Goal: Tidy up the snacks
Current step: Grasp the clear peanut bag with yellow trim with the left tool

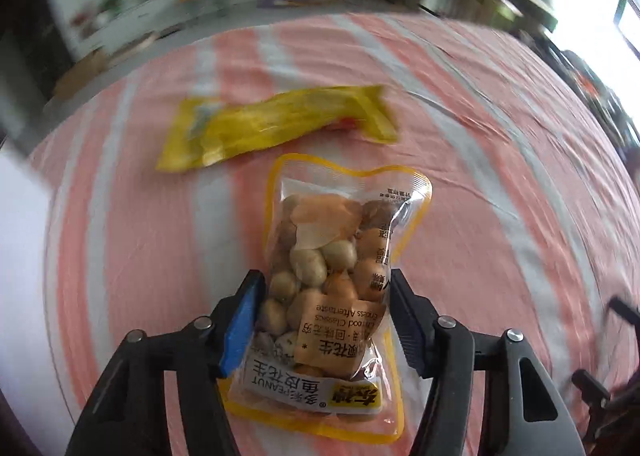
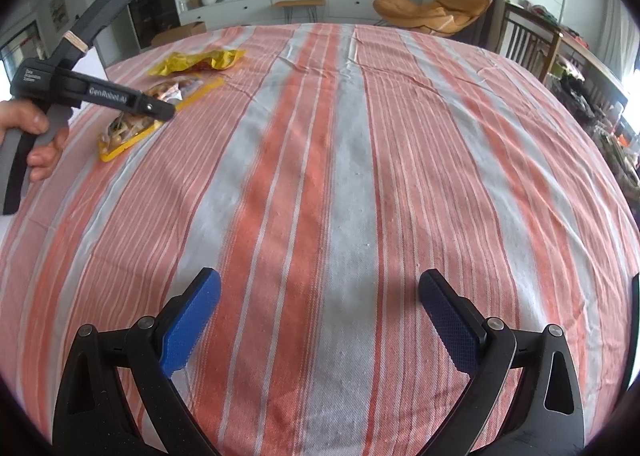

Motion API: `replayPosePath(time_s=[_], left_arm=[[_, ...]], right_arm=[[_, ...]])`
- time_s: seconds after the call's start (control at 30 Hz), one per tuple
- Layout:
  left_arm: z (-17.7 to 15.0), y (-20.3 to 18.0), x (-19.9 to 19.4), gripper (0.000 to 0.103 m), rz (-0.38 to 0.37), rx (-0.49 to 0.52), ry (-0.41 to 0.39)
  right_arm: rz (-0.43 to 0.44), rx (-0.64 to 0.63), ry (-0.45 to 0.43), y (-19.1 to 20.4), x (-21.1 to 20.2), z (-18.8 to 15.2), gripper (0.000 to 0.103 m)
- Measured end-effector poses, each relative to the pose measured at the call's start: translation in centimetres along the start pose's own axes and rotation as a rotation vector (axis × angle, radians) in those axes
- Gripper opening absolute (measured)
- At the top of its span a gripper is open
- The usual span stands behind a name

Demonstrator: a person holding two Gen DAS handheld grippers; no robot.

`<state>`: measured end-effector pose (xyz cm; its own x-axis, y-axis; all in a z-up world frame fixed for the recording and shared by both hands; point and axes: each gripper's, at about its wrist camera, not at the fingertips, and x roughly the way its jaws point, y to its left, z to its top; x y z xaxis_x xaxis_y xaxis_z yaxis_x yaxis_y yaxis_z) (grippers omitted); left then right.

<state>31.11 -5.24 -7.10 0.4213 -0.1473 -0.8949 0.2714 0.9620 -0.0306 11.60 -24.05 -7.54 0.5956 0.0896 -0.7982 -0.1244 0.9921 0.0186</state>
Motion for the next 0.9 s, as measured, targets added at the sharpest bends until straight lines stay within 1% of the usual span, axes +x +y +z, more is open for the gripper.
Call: replayPosePath(time_s=[0.07, 0.1, 0.17, 0.2, 0.27, 0.3, 0.33, 0.37, 0.43, 0.47, 0.5, 0.53, 0.57, 0.6, 0.67, 0.9], left_arm=[[-2.0, 1.9, -1.0, 0.061, 0.034, -0.099, -0.013], [-3.8, 3.6, -1.8, 0.061, 0.053, -0.178, -0.015], [-6.2, 5.3, -2.9, 0.061, 0.069, -0.250, -0.035], [-7.9, 6.4, -3.7, 0.062, 0.093, -0.275, -0.042], [-9.4, 7.3, -4.4, 0.064, 0.122, -0.276, -0.047], [-10.4, 7.7, -4.7, 0.067, 0.129, -0.272, -0.053], [-10.9, 8.0, -4.8, 0.073, 0.133, -0.272, -0.060], [-11.2, 8.1, -4.8, 0.076, 0.129, -0.273, -0.065], [-11.8, 8.3, -4.7, 0.087, 0.125, -0.275, -0.086], [-12.1, 8.3, -4.6, 0.088, 0.139, -0.265, -0.103], [-12.3, 8.2, -4.5, 0.092, 0.161, -0.252, -0.111], [-12.5, 8.0, -4.4, 0.097, 0.183, -0.238, -0.136], [-12.3, 8.1, -4.3, 0.100, 0.189, -0.240, -0.144], [-12.6, 8.4, -4.3, 0.101, 0.187, -0.257, -0.160], [-12.5, 8.5, -4.2, 0.103, 0.187, -0.263, -0.158], [-12.5, 8.6, -4.0, 0.103, 0.187, -0.264, -0.159]], right_arm=[[0.003, -0.001, 0.000, 0.0, 0.0, 0.0, 0.101], [0.003, -0.003, 0.001, 0.0, -0.1, 0.0, 0.101], [0.004, -0.003, 0.000, 0.0, -0.1, 0.0, 0.101], [0.004, -0.003, 0.000, 0.0, -0.1, 0.0, 0.101], [0.002, -0.005, 0.001, 0.1, -0.1, 0.0, 0.101], [0.002, -0.005, 0.001, 0.0, -0.1, 0.0, 0.101], [0.001, -0.006, 0.002, 0.1, -0.1, 0.0, 0.101], [0.000, -0.007, 0.002, 0.1, -0.1, -0.1, 0.101], [-0.002, -0.009, 0.003, 0.0, -0.1, -0.1, 0.101], [-0.001, -0.008, 0.003, 0.0, -0.1, -0.1, 0.101], [-0.001, -0.007, 0.002, 0.0, -0.1, -0.1, 0.101], [-0.001, -0.006, 0.001, 0.0, -0.1, -0.1, 0.101], [-0.001, -0.003, 0.001, -0.1, -0.1, -0.1, 0.100], [-0.002, -0.002, 0.000, -0.1, -0.1, -0.1, 0.100], [-0.003, 0.003, -0.002, -0.3, -0.2, -0.2, 0.100], [-0.004, 0.004, -0.002, -0.4, -0.2, -0.2, 0.100]])
